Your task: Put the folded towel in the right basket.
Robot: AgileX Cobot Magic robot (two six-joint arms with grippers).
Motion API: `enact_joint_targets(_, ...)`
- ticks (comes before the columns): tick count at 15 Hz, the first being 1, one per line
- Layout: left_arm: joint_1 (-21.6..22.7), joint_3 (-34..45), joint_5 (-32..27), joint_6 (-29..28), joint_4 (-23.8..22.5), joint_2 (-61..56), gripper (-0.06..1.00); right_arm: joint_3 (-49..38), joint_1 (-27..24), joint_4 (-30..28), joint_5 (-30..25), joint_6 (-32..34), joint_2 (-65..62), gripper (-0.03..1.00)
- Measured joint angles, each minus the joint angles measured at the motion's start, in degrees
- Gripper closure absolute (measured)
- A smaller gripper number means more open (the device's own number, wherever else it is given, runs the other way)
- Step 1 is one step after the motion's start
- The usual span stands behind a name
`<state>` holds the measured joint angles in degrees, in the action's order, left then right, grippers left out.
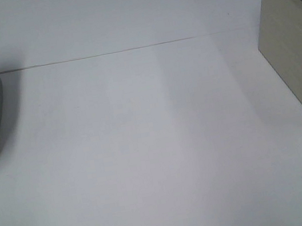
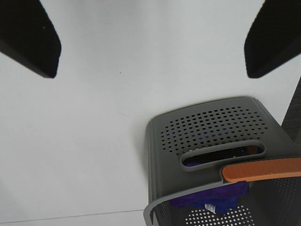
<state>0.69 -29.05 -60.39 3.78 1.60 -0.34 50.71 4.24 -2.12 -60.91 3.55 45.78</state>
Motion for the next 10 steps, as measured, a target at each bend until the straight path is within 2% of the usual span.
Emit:
enact_joint_targets(3,0.0,0.0,0.0,0.0,0.0,0.0,-0.05,-11.69,0.0,0.69,0.86,-1.2,-14.32,-0.02)
enact_joint_targets(6,0.0,0.0,0.0,0.0,0.0,0.0,-0.05,-20.0,0.0,3.61,0.74,-6.7,-26.59,-0.02)
enact_joint_targets(8,0.0,0.0,0.0,0.0,0.0,0.0,-0.05,-23.26,0.0,7.22,-0.57,-10.31,-34.09,-0.02)
enact_joint_targets(10,0.0,0.0,0.0,0.0,0.0,0.0,-0.05,-24.29,0.0,7.96,-2.29,-11.92,-40.62,-0.02)
